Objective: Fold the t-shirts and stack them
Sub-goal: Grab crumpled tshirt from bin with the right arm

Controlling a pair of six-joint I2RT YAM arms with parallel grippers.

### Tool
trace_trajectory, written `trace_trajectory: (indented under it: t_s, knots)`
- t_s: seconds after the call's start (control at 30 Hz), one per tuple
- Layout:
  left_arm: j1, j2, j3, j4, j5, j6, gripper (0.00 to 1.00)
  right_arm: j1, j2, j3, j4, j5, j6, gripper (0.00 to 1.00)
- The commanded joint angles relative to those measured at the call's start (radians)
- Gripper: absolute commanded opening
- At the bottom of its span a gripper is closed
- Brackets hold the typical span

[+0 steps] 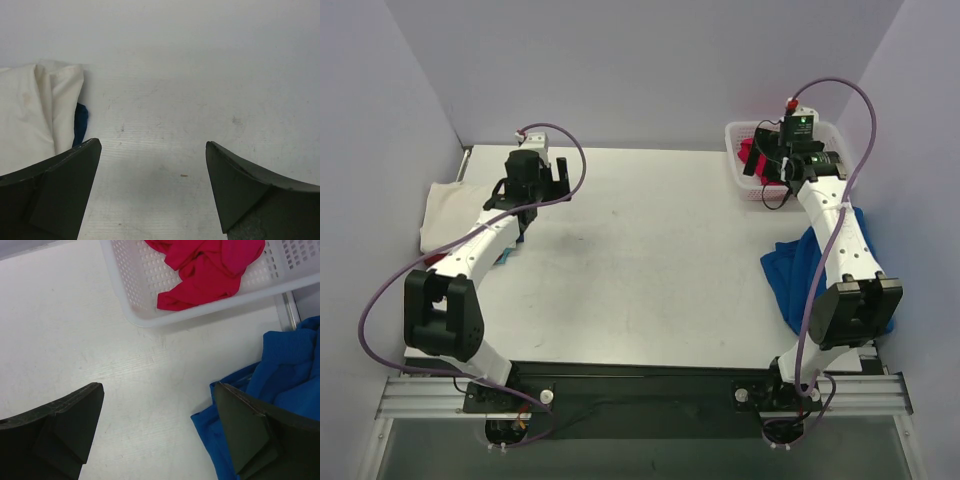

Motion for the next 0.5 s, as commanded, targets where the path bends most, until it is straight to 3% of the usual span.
trace_trajectory:
  t_s: [0.0, 0.27, 0.47]
  knots:
    - [0.009, 0.008, 0.052, 0.035, -0.008, 0.017, 0.97, 0.021, -0.040, -0.005, 0.048, 0.049, -0.022, 1.00]
    - [0.011, 0.009, 0.053, 0.034, -0.003, 0.023, 0.97, 0.041, -0.152, -0.189, 0.306, 0.114, -0.060, 1.00]
    - [0.011, 0.015, 0.061, 0.014, 0.001, 0.018, 0.98, -0.031, 0.058, 0.138, 0.128, 0.100, 0.044, 0.83]
